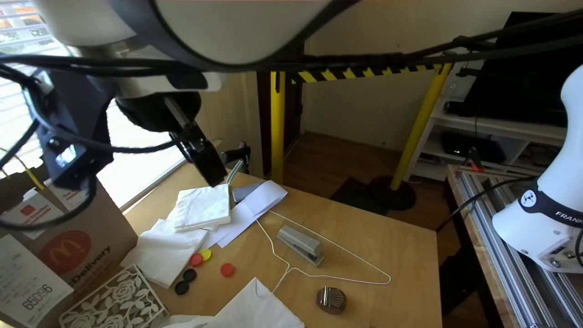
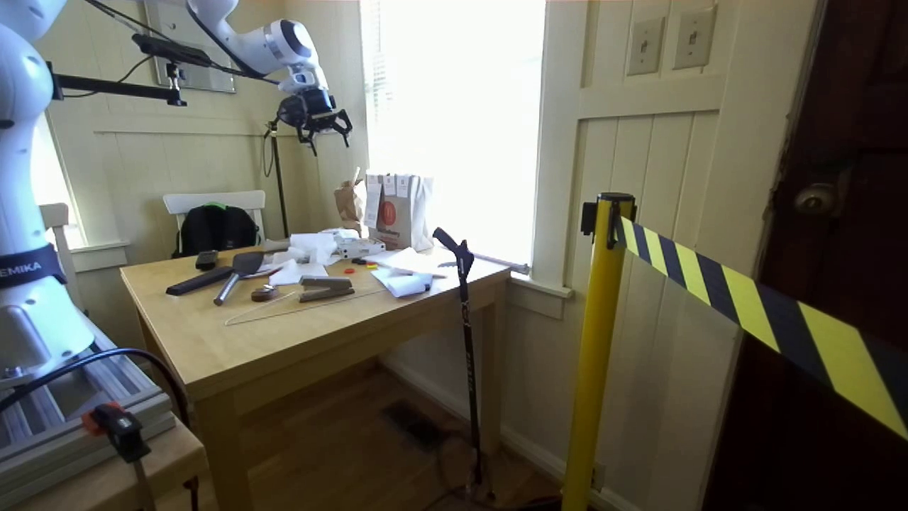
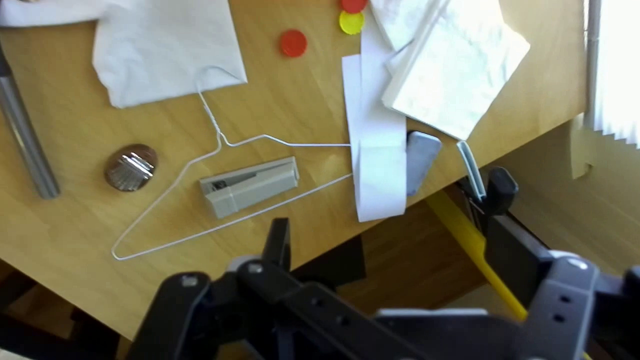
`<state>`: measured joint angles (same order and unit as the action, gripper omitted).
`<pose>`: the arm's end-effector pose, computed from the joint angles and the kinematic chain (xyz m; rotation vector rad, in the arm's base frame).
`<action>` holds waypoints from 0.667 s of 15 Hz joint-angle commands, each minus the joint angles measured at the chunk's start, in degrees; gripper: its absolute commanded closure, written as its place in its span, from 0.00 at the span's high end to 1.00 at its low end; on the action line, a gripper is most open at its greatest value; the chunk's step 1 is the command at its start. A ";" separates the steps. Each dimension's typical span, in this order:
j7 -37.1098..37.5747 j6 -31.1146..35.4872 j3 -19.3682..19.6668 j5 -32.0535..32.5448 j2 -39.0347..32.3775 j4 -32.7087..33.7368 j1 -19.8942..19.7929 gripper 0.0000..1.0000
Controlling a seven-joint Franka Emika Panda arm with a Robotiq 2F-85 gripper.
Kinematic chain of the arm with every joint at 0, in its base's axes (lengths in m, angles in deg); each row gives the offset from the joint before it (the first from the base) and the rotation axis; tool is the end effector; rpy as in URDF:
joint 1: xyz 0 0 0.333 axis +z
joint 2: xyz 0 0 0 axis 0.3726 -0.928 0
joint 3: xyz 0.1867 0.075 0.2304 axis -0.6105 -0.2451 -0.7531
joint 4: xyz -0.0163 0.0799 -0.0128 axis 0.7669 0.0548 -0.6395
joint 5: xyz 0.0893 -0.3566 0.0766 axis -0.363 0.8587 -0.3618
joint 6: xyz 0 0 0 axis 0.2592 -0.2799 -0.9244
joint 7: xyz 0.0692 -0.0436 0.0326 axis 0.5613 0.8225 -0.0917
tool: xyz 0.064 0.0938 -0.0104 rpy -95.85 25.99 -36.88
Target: Pick up the black object from the table and put it on the floor
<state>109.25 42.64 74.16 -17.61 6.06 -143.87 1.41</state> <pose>0.6474 0.2626 0.4025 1.3419 -2.7001 0.5291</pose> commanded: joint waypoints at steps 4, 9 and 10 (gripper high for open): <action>-1.56 10.17 27.16 -18.17 9.39 -14.00 14.47 1.00; 2.48 14.58 50.24 -23.47 10.65 -24.93 31.10 1.00; -1.57 14.51 54.85 -27.34 6.50 -21.94 30.70 1.00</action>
<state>107.69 53.93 117.81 -39.01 14.90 -162.82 25.91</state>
